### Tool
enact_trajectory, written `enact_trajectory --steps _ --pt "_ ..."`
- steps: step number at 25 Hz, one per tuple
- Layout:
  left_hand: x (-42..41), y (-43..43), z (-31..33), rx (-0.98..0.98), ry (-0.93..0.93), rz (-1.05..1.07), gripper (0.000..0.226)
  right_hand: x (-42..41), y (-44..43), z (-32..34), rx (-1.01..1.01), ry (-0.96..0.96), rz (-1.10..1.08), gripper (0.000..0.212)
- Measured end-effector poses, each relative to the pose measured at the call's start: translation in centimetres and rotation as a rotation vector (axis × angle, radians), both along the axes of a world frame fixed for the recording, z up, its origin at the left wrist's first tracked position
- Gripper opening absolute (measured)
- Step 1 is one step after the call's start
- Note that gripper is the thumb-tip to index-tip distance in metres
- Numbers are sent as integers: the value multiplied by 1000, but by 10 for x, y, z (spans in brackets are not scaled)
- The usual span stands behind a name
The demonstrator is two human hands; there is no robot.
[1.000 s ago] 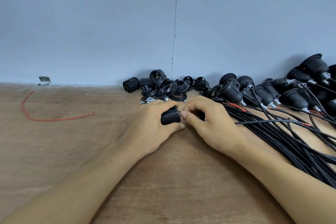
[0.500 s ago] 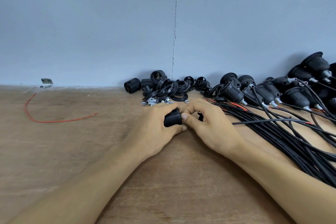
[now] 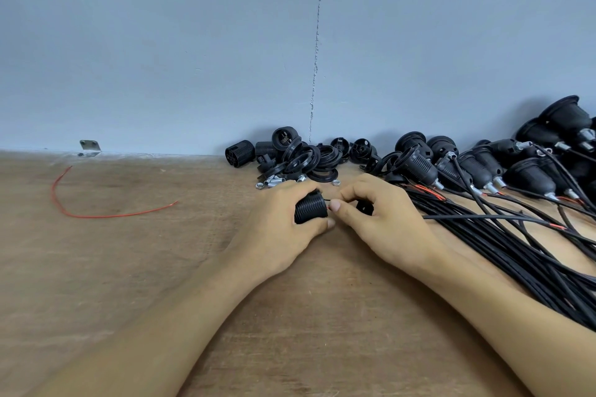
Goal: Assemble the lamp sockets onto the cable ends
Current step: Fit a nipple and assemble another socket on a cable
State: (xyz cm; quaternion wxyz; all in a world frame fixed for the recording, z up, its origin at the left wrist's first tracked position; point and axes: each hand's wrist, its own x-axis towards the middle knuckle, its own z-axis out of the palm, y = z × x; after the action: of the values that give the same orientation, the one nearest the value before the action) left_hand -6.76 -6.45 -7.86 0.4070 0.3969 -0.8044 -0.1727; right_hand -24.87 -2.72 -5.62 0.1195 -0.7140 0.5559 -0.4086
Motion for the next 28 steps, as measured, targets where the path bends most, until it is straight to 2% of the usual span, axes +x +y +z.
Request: enact_trajectory --steps 6,18,22,26,28 --pt "-1 2 -1 22 -29 -17 25 3 3 1 36 39 37 13" --pt "-1 7 4 28 -70 -15 27 4 1 0 80 10 26 14" --pt "-3 4 2 35 -34 42 36 0 -3 10 178 -1 31 13" --pt "-4 5 2 -13 -136 22 43 -20 -9 32 320 -132 26 12" --pt "-4 6 4 8 -164 23 46 -39 -10 46 524 -28 41 29"
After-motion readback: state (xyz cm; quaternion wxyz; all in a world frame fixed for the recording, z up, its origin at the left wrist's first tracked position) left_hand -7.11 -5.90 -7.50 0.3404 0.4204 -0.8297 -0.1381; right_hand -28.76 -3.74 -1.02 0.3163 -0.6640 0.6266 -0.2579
